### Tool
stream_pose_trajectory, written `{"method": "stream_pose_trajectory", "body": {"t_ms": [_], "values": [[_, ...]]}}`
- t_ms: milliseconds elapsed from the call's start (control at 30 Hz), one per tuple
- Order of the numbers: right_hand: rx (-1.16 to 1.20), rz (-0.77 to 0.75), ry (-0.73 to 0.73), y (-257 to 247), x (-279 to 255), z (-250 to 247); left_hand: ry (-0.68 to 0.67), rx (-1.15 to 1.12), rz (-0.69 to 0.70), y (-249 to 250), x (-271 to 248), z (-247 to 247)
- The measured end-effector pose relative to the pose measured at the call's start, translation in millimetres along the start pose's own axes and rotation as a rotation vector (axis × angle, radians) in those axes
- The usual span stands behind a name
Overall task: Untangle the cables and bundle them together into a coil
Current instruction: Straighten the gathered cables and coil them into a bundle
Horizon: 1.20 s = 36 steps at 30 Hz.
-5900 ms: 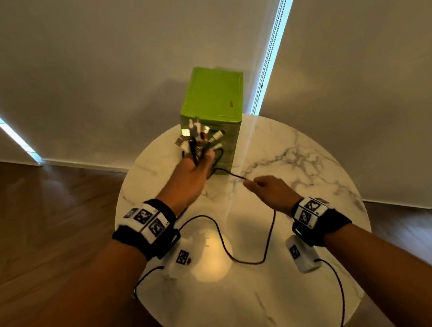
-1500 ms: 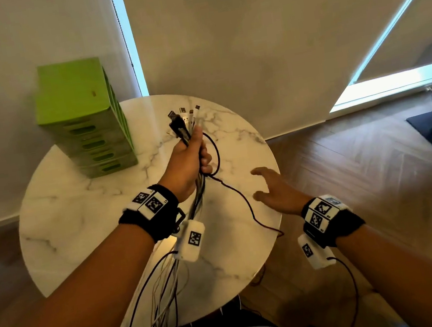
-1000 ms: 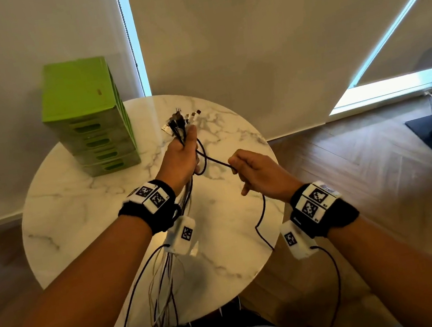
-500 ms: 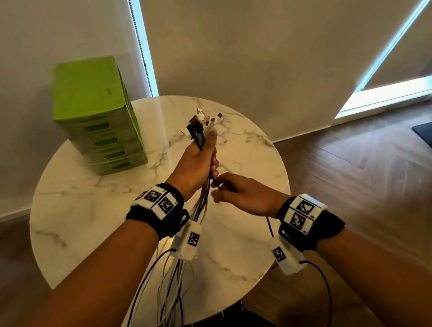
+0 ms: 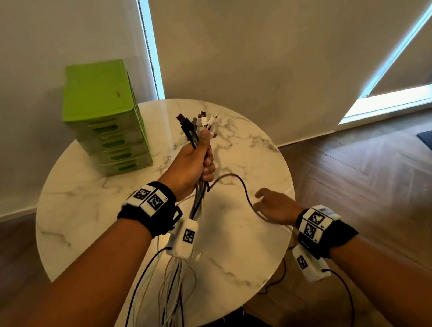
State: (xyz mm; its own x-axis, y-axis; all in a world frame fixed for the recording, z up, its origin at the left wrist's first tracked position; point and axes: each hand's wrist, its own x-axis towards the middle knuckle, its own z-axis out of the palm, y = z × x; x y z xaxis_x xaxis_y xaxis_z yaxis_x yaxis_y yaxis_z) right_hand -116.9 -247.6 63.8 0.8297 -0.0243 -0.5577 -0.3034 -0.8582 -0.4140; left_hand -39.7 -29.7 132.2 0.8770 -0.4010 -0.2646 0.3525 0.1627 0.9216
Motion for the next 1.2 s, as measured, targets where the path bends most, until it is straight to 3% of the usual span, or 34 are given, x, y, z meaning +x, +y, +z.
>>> {"method": "stream_pose_trajectory", "body": {"t_ms": [133,200,367,467,567,667,833,967,1033,1133,1200], "values": [[0.220,-0.294,0.005,-38.4,-9.3,3.3,-0.052,-0.054,-0.016,-1.9,-2.8,4.6],[0.323,-0.365,-0.053,-58.5,-12.2,2.8,-0.043,-0.051,-0.010,-2.5,-2.4,6.5],[0.210,-0.502,0.004,-77.1,-28.1,-6.4,0.162,0.000,0.033,-3.6,5.4,-7.4],[0.233,-0.590,0.062,-76.2,-32.9,-12.8,0.256,-0.089,0.038,-3.1,7.8,-20.6],[0.233,-0.560,0.233,-72.1,-27.8,-15.6,0.250,-0.223,0.023,-0.9,6.6,-23.6],[0.204,-0.449,0.279,-65.7,-17.2,-15.3,0.157,-0.361,-0.010,-0.3,4.2,-24.0],[0.180,-0.424,0.189,-66.7,-15.0,-8.3,0.020,-0.451,-0.052,-0.1,-1.5,-23.8],[0.311,-0.443,0.037,-84.9,-20.7,-5.2,-0.040,-0.411,-0.053,3.8,-8.3,-12.7],[0.407,-0.454,-0.045,-98.9,-19.5,-5.7,-0.069,-0.249,-0.048,5.0,-13.2,-7.0],[0.583,-0.516,-0.179,-115.5,-17.9,-5.6,-0.070,0.442,0.066,8.7,-19.2,-9.1],[0.690,-0.532,-0.223,-125.3,-17.6,-1.6,-0.068,0.739,0.226,14.4,-21.6,-18.4]]}}
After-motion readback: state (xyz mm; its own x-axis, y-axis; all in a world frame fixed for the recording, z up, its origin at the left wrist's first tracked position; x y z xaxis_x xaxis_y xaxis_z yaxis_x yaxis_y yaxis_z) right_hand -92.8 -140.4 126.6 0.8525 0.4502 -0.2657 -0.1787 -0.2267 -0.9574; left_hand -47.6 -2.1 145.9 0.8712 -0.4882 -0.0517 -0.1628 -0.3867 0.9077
